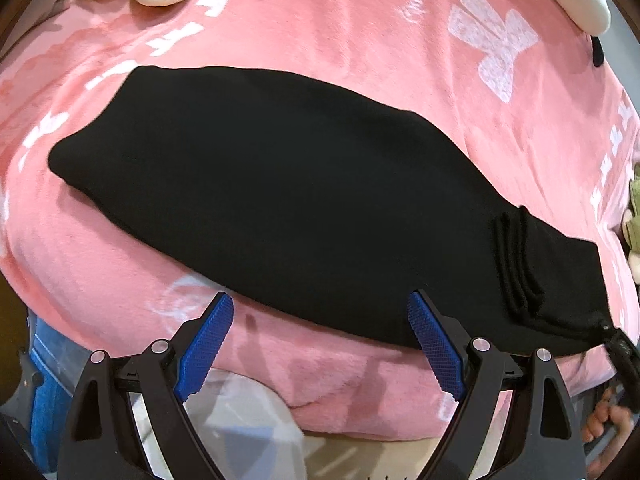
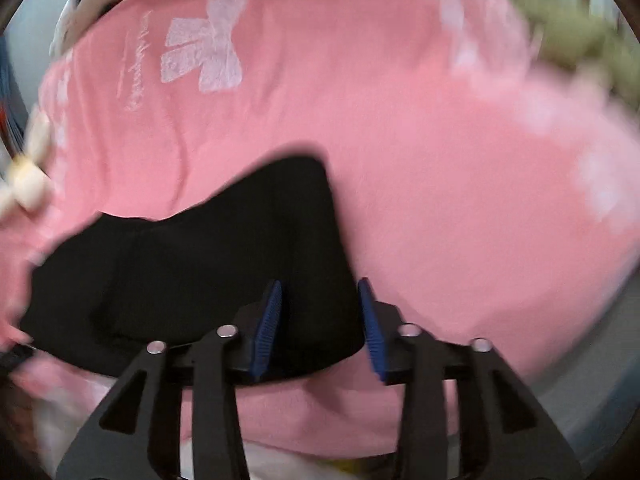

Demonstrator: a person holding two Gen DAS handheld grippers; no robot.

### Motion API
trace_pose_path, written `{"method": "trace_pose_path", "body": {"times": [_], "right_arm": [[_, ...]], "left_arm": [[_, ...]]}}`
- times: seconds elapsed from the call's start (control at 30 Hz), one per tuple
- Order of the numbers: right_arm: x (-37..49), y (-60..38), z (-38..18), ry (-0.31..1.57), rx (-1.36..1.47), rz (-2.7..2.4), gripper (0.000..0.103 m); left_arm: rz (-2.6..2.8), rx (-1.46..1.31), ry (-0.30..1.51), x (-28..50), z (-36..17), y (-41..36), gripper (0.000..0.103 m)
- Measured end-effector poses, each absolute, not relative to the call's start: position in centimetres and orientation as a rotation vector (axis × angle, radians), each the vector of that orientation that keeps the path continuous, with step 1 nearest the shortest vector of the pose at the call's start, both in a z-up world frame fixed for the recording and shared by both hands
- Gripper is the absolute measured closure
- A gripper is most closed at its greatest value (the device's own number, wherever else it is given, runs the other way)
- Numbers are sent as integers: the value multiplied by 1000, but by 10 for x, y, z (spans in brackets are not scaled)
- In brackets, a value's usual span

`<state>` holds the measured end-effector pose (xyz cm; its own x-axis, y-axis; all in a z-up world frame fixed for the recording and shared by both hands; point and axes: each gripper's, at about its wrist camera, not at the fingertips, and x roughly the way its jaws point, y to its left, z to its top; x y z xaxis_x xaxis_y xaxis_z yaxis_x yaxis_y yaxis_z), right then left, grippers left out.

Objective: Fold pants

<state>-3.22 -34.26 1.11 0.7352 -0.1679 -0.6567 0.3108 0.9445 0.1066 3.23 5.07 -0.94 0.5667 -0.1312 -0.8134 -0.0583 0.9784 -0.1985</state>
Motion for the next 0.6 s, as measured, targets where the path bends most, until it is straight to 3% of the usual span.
{"method": "trace_pose_path", "body": {"times": [0.17,0.23,0.37,0.4,0.43,0.47,0.6], "right_arm": [[-20,-255,32,701,63,57,63],[-6,-214,17,736,9,172,54],[22,-175,-23,828,-32,209,54],[30,-173,-32,854,-31,191,59],[34,-174,-32,851,-11,189,78],[41,-175,-27,850,12,185,83],[48,-175,14,783,109,189,86]], "left_arm": [[-65,-222,969,35,-13,49,17],[-76,-242,975,36,-15,51,17],[-71,-264,955,29,-10,65,17],[-69,-269,951,28,-9,70,17],[-69,-275,949,27,-8,76,17],[-62,-281,948,26,-8,85,17],[-18,-327,940,24,-10,118,17]]}}
